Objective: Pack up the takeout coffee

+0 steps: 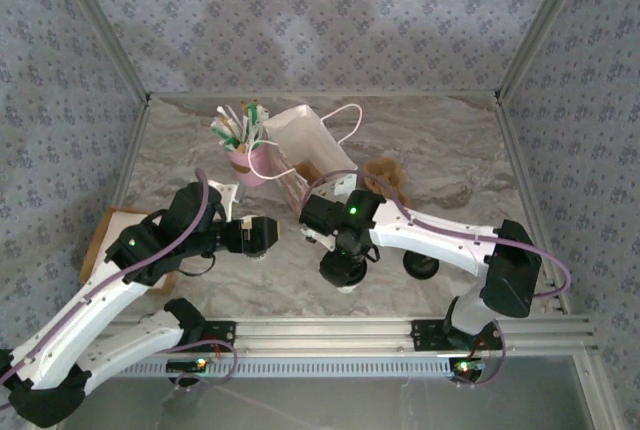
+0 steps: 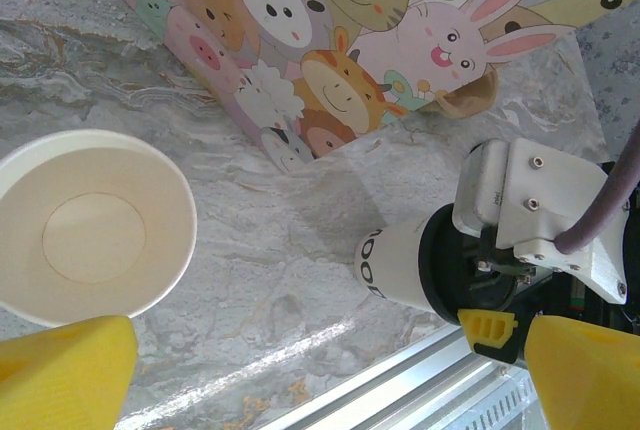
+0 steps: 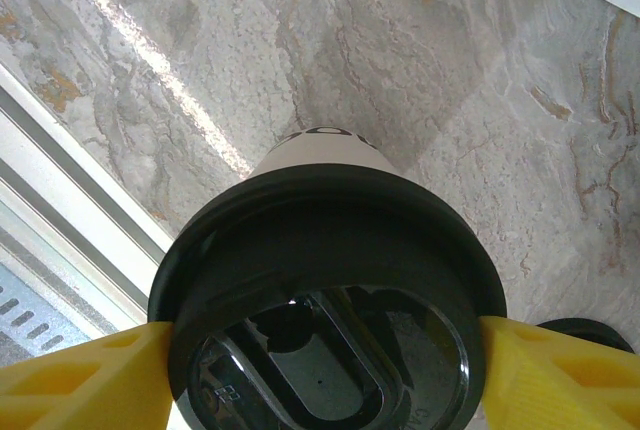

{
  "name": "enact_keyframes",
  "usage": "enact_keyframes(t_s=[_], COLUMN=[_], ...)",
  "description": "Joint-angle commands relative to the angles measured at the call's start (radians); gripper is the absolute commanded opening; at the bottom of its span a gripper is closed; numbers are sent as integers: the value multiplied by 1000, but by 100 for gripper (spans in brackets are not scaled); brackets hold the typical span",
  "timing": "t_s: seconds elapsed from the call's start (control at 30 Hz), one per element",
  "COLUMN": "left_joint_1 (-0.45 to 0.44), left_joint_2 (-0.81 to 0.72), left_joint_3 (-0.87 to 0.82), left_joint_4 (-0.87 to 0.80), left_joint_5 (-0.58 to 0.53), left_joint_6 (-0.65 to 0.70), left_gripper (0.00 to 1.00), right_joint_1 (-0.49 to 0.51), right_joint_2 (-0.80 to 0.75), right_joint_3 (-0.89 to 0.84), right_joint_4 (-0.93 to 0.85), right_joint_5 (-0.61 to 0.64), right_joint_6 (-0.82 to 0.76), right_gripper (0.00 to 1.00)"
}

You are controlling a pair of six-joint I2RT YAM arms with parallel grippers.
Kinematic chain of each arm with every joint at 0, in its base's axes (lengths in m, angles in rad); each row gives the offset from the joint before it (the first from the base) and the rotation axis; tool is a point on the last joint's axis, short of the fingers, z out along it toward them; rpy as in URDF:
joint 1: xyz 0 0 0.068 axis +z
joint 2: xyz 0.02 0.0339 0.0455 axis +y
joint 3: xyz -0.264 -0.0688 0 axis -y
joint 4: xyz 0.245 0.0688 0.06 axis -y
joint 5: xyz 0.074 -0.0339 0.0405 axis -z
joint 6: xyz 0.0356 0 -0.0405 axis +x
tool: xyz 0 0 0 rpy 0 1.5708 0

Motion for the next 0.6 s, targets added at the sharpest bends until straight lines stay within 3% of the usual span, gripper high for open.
enact_keyframes(t_s=[0.0,0.33,0.57], left_joint_1=[-5,-5,-5], left_joint_2=[-10,-15,-29], left_joint_3=[38,51,102], left_joint_4=[19,20,3], left_joint_5=[-21,-36,-121], left_joint_6=[13,10,19], left_gripper=[99,99,99], right_joint_1=[-4,-4,-2], right_joint_2=[-7,-11,-30], right_joint_3=[-26,-22,-13], right_joint_4=[-8,-5,-11], right_joint_5=[-8,-4,2], right_joint_6=[-8,-9,-8], right_gripper=[78,76,71])
